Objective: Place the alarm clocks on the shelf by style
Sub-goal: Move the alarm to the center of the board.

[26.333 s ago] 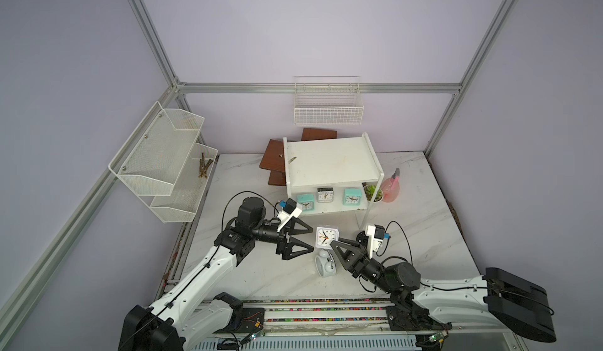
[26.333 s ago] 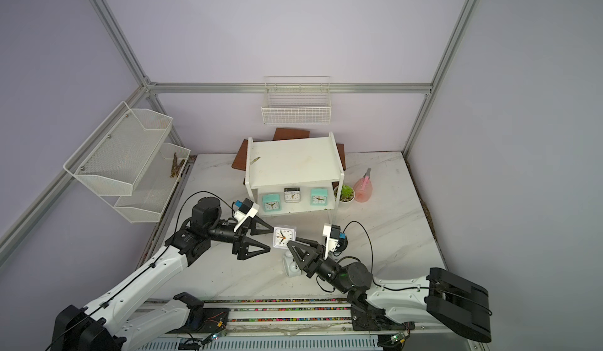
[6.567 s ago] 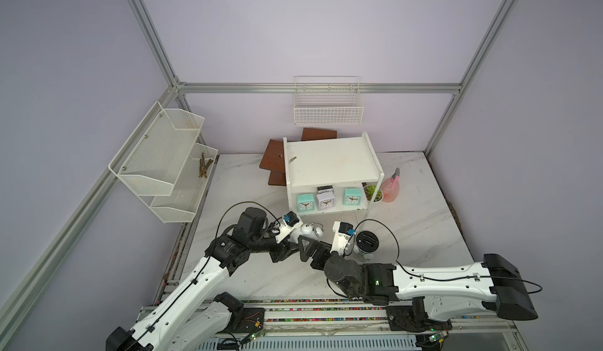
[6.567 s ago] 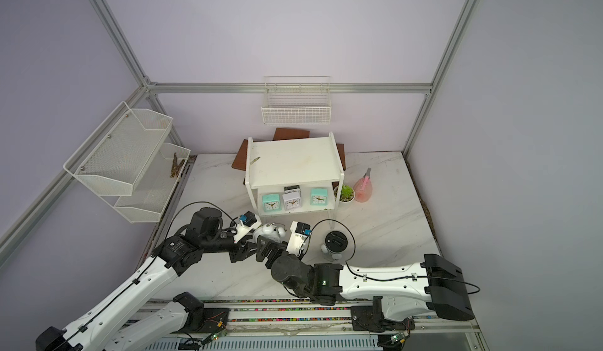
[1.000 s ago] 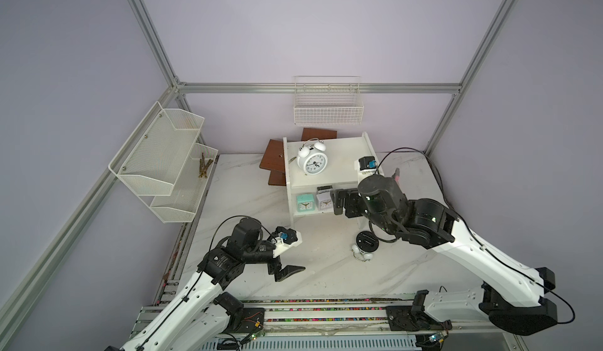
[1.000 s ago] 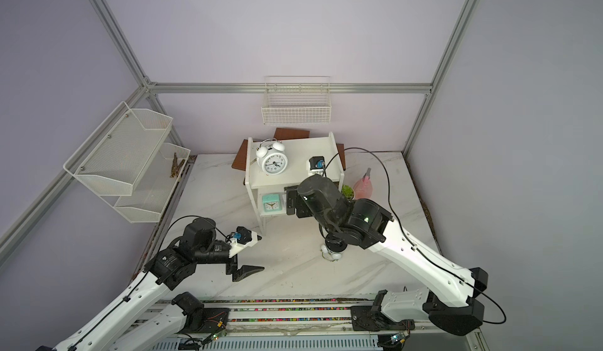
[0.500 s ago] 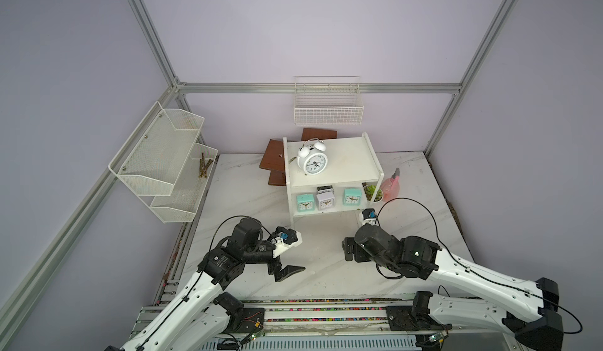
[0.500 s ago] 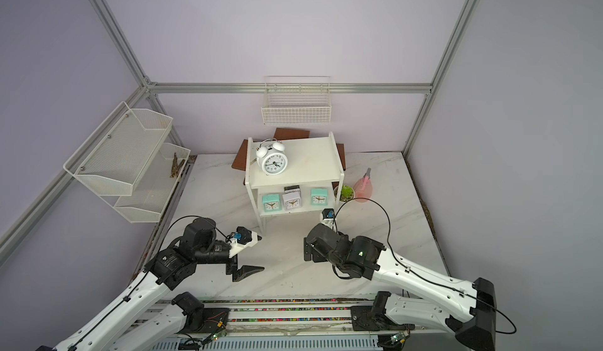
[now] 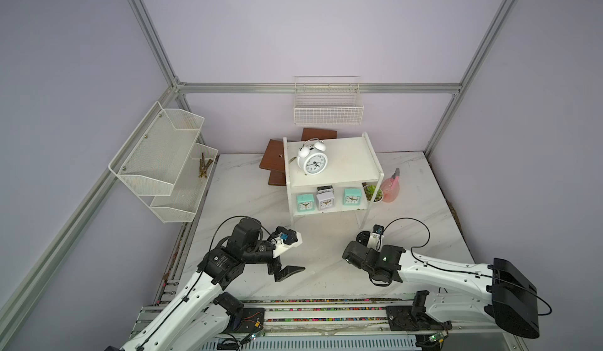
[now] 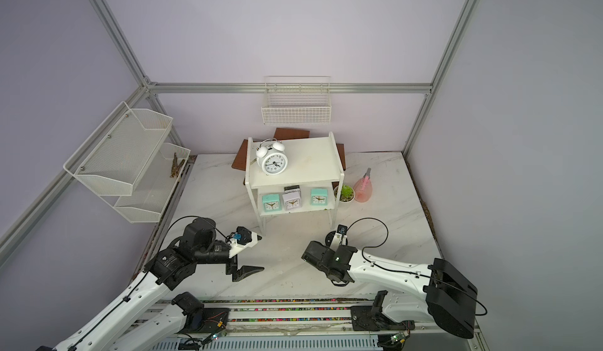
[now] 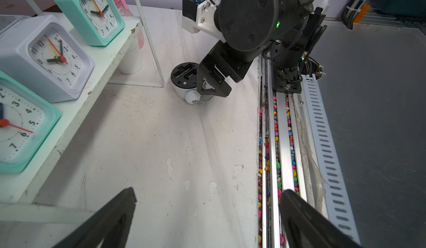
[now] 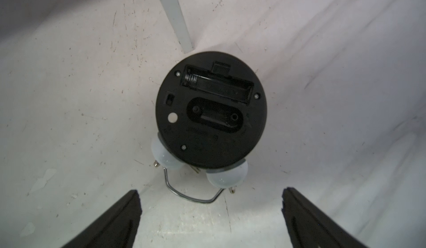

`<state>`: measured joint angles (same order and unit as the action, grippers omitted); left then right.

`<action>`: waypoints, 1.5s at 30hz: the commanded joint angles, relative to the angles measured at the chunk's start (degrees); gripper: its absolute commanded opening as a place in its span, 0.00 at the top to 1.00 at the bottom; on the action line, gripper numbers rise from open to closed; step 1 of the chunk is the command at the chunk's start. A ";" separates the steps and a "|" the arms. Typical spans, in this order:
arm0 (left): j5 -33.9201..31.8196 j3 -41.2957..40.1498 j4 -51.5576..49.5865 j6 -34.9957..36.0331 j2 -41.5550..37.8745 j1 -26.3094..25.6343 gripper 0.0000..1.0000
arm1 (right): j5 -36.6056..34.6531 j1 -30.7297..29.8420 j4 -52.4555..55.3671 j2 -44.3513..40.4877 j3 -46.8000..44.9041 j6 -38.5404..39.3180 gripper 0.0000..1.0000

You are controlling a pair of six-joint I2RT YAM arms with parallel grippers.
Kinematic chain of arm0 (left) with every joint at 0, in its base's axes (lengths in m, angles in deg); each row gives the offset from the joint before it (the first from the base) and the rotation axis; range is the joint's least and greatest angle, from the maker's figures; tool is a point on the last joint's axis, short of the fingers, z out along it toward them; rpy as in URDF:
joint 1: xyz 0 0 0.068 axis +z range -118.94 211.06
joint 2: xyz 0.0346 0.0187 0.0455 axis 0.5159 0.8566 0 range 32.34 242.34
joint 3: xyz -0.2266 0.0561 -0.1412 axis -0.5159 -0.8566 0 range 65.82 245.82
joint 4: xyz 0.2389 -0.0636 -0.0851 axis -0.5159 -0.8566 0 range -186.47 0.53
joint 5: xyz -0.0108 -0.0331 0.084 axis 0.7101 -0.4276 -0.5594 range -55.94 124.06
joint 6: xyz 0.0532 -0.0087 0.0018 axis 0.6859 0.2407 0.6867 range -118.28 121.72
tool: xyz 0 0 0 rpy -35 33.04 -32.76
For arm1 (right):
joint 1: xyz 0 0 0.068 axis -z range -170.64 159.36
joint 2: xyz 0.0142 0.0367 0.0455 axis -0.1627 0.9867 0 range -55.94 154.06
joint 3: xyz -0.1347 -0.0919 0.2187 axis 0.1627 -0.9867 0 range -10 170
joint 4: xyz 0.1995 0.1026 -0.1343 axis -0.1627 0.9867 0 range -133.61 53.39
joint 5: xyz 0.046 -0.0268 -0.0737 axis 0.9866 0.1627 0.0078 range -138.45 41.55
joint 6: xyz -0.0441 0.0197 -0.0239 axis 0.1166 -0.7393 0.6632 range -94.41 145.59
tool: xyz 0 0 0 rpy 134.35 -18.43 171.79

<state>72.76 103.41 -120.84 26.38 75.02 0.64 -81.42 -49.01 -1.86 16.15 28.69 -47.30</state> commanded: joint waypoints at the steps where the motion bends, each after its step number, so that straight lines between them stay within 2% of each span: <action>1: 1.18 -1.10 0.53 0.68 -0.93 -0.17 0.00 | -2.29 1.06 -7.98 1.52 -2.38 -3.36 0.00; 4: 1.29 -1.11 0.53 0.72 -1.04 -0.17 0.00 | -1.56 1.80 -12.95 2.32 -4.33 -3.72 0.00; 9: 1.20 -1.34 0.53 0.77 -1.19 -0.17 0.00 | -2.13 3.14 -15.45 1.07 -7.34 -5.86 0.00; 12: 1.19 -1.37 0.50 0.82 -1.21 -0.12 0.00 | -0.16 4.54 -19.65 -2.14 -10.14 -2.94 0.00; 17: 1.46 -1.40 0.53 1.04 -1.13 -0.14 0.00 | 10.29 10.02 -30.48 -9.05 -16.45 6.04 0.00; 26: 1.28 -1.54 0.53 1.00 -1.32 -0.17 0.00 | 20.17 21.27 -33.23 -13.38 -18.88 14.35 0.00; 31: 1.29 -1.55 0.47 0.92 -1.14 -0.17 0.00 | 24.95 25.93 -35.81 -10.14 -18.60 19.90 0.00; 38: 2.26 -1.30 0.60 0.83 0.89 -0.23 0.00 | 30.71 26.24 -36.38 -3.07 -16.72 27.63 0.01; 45: 2.22 -1.11 0.76 1.44 3.18 -1.09 0.00 | 41.94 25.94 -42.54 0.54 -17.63 34.89 0.11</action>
<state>73.46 101.70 -120.84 26.58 77.95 0.12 -47.28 -22.63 -45.05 14.93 13.28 -17.99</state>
